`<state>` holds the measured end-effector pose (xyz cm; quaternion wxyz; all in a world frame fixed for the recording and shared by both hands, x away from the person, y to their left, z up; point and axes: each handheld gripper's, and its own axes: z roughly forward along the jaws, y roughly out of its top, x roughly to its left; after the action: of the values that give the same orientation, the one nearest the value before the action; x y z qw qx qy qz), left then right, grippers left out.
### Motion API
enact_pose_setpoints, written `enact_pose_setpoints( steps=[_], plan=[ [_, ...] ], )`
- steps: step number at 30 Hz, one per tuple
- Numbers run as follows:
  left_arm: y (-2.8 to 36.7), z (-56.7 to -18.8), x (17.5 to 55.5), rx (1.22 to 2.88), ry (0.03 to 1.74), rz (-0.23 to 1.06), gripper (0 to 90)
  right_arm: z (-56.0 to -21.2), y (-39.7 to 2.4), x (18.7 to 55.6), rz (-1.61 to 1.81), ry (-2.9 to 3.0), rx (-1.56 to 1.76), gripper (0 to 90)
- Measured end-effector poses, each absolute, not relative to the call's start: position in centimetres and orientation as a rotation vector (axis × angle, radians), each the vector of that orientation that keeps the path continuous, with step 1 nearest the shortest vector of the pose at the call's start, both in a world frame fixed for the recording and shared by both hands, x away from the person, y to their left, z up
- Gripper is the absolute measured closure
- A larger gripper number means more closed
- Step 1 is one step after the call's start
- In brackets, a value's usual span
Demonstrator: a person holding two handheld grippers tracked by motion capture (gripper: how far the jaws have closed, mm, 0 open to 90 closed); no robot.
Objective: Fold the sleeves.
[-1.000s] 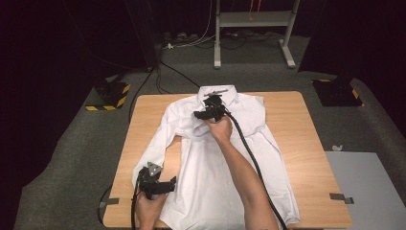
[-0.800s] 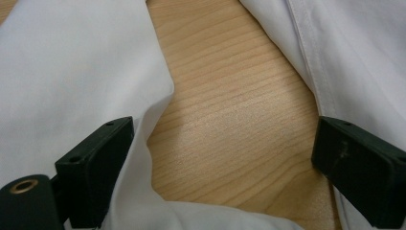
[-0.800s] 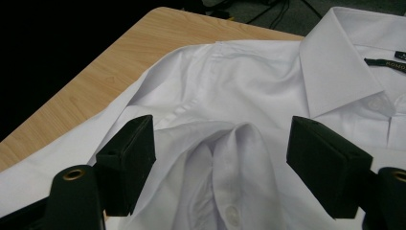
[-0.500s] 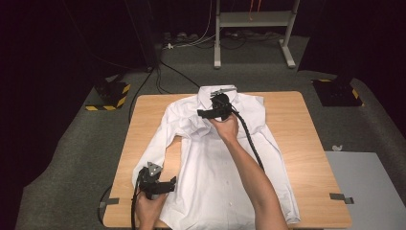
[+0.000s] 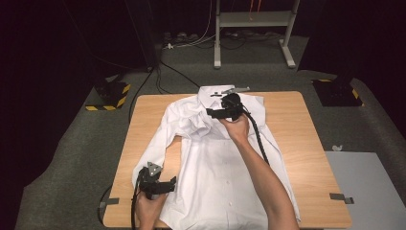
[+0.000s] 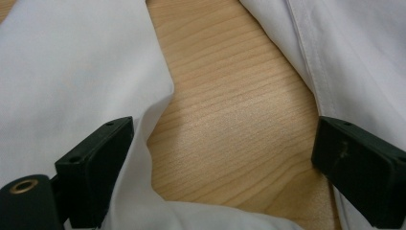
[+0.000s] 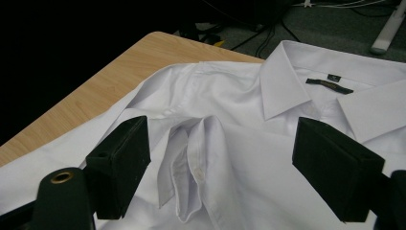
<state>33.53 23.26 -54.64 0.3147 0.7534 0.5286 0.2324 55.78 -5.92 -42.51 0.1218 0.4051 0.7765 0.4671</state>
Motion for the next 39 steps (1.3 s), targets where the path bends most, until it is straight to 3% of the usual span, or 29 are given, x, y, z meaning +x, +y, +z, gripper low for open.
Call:
enact_pose_setpoints(
  steps=[39],
  plan=[
    [23.3, -54.6, 33.5, 1.984, 1.393, 0.611, 8.3, -40.6, -10.3, 52.9, 1.428, 2.198, 1.137, 21.1]
  ],
)
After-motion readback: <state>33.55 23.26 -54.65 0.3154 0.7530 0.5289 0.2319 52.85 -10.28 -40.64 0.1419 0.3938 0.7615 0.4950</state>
